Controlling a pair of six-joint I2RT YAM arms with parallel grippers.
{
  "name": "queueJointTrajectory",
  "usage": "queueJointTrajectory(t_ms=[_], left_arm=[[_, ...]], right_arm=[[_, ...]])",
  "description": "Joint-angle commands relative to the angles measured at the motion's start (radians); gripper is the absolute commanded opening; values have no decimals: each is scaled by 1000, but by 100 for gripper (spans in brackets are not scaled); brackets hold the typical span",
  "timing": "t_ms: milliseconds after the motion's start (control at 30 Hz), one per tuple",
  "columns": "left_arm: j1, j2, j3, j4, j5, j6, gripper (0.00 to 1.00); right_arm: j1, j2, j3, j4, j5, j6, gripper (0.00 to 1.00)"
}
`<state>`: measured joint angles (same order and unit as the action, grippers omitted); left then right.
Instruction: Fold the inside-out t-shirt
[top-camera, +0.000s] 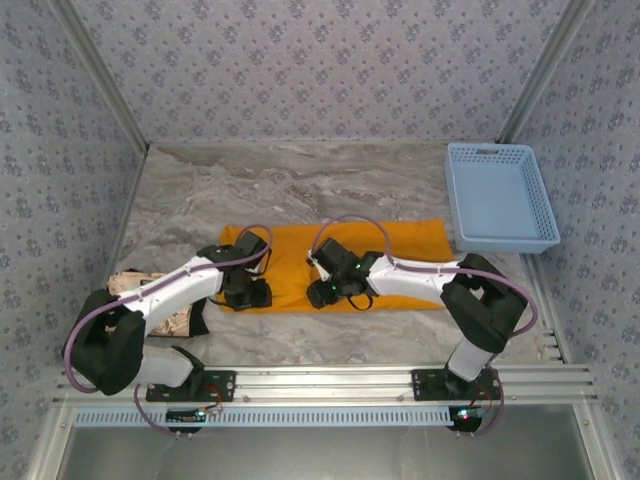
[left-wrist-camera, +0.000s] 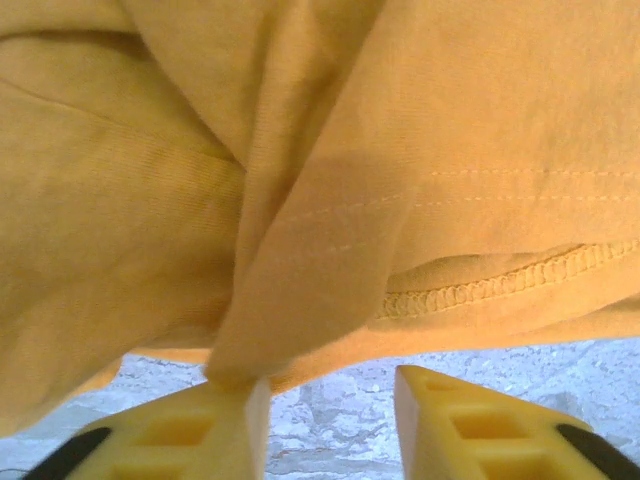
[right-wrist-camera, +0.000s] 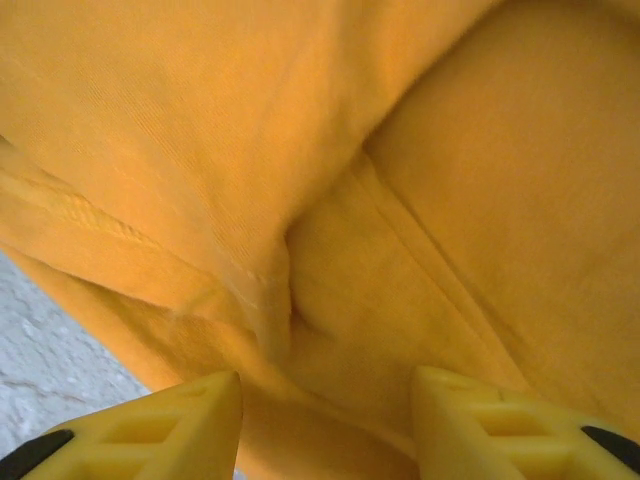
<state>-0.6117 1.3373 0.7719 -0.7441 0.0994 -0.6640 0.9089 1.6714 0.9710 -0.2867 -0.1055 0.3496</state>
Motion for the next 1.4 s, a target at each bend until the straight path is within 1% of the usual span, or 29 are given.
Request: queueJointTrajectory(t_ms=[0, 67, 167, 233, 267, 300, 367, 433, 533, 633, 767, 800, 833, 867, 933, 967, 1000, 1067, 1100, 1133, 1200, 1267, 1300, 1333, 1367], left_arm=[[4, -36, 2, -53, -73, -8, 40], [11, -25, -8, -47, -91, -23, 40], [12, -3, -23, -1, -59, -37, 38], [12, 13, -27, 20, -58, -38, 21], [12, 20, -22, 17, -59, -34, 16], [11, 26, -9, 4, -62, -25, 12], [11, 26, 12, -37, -75, -12, 6], [11, 6, 25, -77, -101, 2, 0], [11, -26, 45, -136, -139, 23, 0], [11, -46, 60, -198, -177, 33, 0], [8, -69, 29, -187, -177, 54, 0], [9, -75, 20, -177, -163, 49, 6], [9, -80, 13, -166, -139, 49, 15], [9, -86, 9, -158, -120, 49, 22], [11, -108, -1, -126, -57, 61, 37], [13, -123, -2, -119, -35, 70, 43], [14, -141, 5, -122, -25, 73, 48], [28, -176, 28, -144, -11, 77, 53], [43, -193, 41, -151, -2, 72, 55], [67, -208, 52, -148, 18, 65, 56], [131, -219, 61, -108, 90, 58, 54], [190, -202, 67, -50, 137, 36, 42], [208, -181, 72, -22, 146, 17, 34], [217, -152, 83, 5, 153, 12, 28], [219, -123, 96, 28, 151, 13, 26]], right_arm=[[-19, 5, 74, -10, -44, 21, 49], [-22, 39, 96, 17, -51, 50, 49], [-16, 95, 131, 33, -51, 84, 46], [-16, 129, 133, 51, -36, 99, 34], [-18, 143, 133, 55, -39, 105, 29], [-19, 154, 135, 54, -37, 111, 22], [-19, 154, 135, 46, -32, 118, 18], [-36, 128, 135, 28, -31, 114, 11], [-67, 73, 135, -15, -37, 104, 11], [-103, 44, 127, -54, -114, 109, 11], [-101, 77, 60, -20, -165, 76, 12], [-99, 101, 46, -7, -179, 69, 12], [-98, 121, 33, 8, -200, 69, 14], [-96, 130, 22, 21, -217, 70, 16], [-92, 122, 0, 47, -220, 78, 22], [-92, 109, -4, 51, -224, 73, 22], [-92, 90, -3, 41, -218, 67, 22], [-99, 48, 12, 3, -185, 55, 26], [-103, 26, 28, -24, -162, 46, 31], [-104, 6, 44, -43, -141, 28, 34], [-104, -18, 75, -51, -106, -12, 35], [-104, -9, 122, -34, -113, -38, 35], [-102, 10, 160, -34, -123, -34, 34], [-95, 30, 194, -23, -132, -22, 34], [-84, 50, 212, 4, -137, -13, 33]])
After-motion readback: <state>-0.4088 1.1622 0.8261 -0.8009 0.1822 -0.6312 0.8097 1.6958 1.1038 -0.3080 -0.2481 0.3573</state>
